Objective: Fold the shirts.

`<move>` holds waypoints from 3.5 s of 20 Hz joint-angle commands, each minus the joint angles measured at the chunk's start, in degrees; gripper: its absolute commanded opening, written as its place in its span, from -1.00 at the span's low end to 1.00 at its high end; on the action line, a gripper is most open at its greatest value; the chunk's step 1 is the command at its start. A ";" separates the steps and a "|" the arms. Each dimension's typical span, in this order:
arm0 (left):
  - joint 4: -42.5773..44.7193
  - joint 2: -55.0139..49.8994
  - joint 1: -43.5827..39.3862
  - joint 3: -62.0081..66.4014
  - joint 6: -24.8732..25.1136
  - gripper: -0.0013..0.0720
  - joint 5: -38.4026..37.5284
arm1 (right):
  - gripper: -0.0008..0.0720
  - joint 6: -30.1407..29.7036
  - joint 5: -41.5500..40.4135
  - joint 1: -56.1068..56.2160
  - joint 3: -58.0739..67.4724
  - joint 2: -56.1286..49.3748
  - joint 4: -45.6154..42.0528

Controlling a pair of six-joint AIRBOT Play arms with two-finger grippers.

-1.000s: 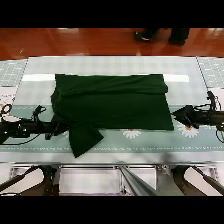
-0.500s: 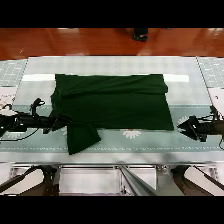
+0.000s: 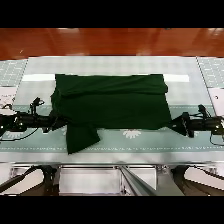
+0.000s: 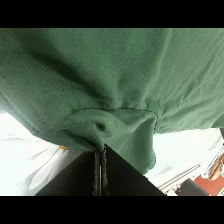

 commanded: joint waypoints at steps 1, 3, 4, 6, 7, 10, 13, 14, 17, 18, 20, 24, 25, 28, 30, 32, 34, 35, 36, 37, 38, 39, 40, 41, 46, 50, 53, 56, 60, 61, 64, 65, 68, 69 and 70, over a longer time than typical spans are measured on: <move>-0.02 0.04 0.11 0.11 -0.02 -0.92 0.22 | -0.59 -0.13 -1.86 5.92 3.43 -1.60 1.05; 0.02 0.07 1.27 1.14 0.55 -0.92 -0.72 | -0.91 -1.53 0.13 6.78 6.05 -1.46 0.94; 0.04 0.07 2.27 2.23 1.29 -0.92 -2.03 | -0.91 -1.92 1.60 6.73 7.19 -1.18 0.37; 0.02 0.07 4.48 4.96 1.77 -0.92 -4.59 | -0.91 -1.77 2.91 6.67 9.46 0.17 -1.81; 0.02 0.04 5.16 6.56 1.79 -0.92 -4.92 | -0.92 -1.68 2.93 6.71 10.80 0.74 -1.88; 0.00 -0.92 4.57 12.55 0.31 -0.92 -2.86 | -0.92 -1.49 1.97 7.85 15.91 -0.15 -0.98; -0.02 -5.64 1.44 20.61 -1.49 -0.92 -1.33 | -0.91 -1.01 -0.96 10.97 22.34 -3.63 1.22; 0.00 -8.24 0.07 24.09 -2.38 -0.92 -1.31 | -0.91 -0.35 -2.45 12.28 24.70 -5.07 1.22; 0.00 -16.98 -3.10 34.86 -5.66 -0.92 -1.40 | -0.91 2.58 -6.25 15.04 32.11 -10.43 1.18; 0.00 -19.69 -3.72 38.36 -6.84 -0.92 -1.42 | -0.91 3.78 -7.10 15.21 34.38 -12.20 1.22; 0.00 -24.81 -4.57 45.29 -8.92 -0.92 -1.44 | -0.91 4.59 -7.58 15.41 38.53 -15.43 1.55; 0.02 -34.03 -5.35 57.24 -11.78 -0.92 -3.65 | -0.91 4.61 -7.74 15.74 46.62 -21.86 3.74; 0.00 -36.06 -5.57 59.69 -12.31 -0.92 -4.22 | -0.91 4.61 -7.76 16.20 48.57 -23.50 4.13; 0.00 -40.70 -5.81 65.22 -13.66 -0.92 -4.37 | -0.91 5.64 -8.37 17.68 52.85 -27.50 4.13; 0.00 -42.95 -5.92 67.82 -13.86 -0.92 -4.33 | -0.91 6.27 -9.70 17.90 53.94 -29.05 4.39; 0.00 -44.44 -6.05 69.40 -13.84 -0.92 -4.02 | -0.91 6.43 -10.16 17.90 54.75 -30.23 4.52; 0.00 -45.46 -6.12 69.72 -13.81 -0.91 -4.07 | -0.91 6.43 -10.36 17.90 54.88 -31.08 5.22; -0.07 -45.79 -6.21 69.72 -13.88 -0.71 -4.44 | -0.59 6.45 -10.60 17.90 54.88 -31.43 5.79; -0.22 -45.86 -6.23 69.72 -14.38 -0.07 -4.90 | 0.10 6.43 -10.58 17.90 54.88 -31.58 6.27; -0.22 -45.75 -6.12 69.85 -14.84 0.42 -5.92 | 0.16 6.27 -10.58 17.90 54.90 -31.45 6.49; -0.20 -45.70 -5.60 70.51 -14.84 0.42 -7.93 | 0.16 6.29 -10.56 17.35 54.90 -30.93 6.51; -0.17 -45.59 -4.72 71.47 -14.64 0.42 -10.60 | 0.16 6.43 -9.88 16.37 55.15 -30.08 6.47; 0.04 -45.03 -3.69 72.08 -13.99 0.42 -13.09 | 0.16 6.43 -8.20 15.02 55.74 -29.09 6.29; 0.70 -43.63 -2.38 72.13 -13.05 0.42 -14.99 | 0.16 6.47 -5.60 13.16 56.37 -27.76 5.38; 10.58 -30.38 1.53 67.38 -7.58 0.42 -15.72 | 0.16 6.43 0.68 4.17 51.78 -18.64 -4.11; 7.04 -11.82 0.46 44.28 -1.99 0.42 -2.01 | 0.17 4.28 -7.67 4.09 38.12 -17.46 2.21; -0.20 0.85 -0.66 28.20 2.40 0.42 3.23 | 0.17 1.22 -8.24 6.95 36.44 -22.01 9.20; -1.51 8.22 -0.85 20.00 2.34 0.42 4.85 | 0.17 1.22 -9.79 9.86 36.92 -26.01 13.68; -1.73 9.70 -1.16 18.82 2.27 0.42 2.75 | 0.17 4.17 -9.53 13.57 41.03 -29.99 14.60; -1.77 9.68 -1.22 18.82 1.97 0.42 2.69 | 0.17 4.55 -9.53 14.47 42.29 -30.73 14.88; -1.99 9.68 -1.22 18.82 1.64 0.42 2.71 | 0.17 6.47 -9.97 17.25 46.40 -33.11 15.08; -1.99 9.68 -1.22 18.82 1.64 0.42 2.73 | 0.17 7.10 -10.51 18.14 47.34 -33.68 15.10; -2.01 9.62 -1.22 18.82 1.66 0.42 3.41 | 0.02 8.33 -11.56 20.79 50.01 -35.10 15.08; -2.01 9.55 -1.22 18.82 1.68 0.42 3.61 | -0.33 8.26 -11.85 21.46 50.64 -35.10 14.86; -2.01 9.57 -1.22 18.82 1.70 0.42 3.76 | -0.82 6.93 -11.04 21.81 51.43 -35.06 15.02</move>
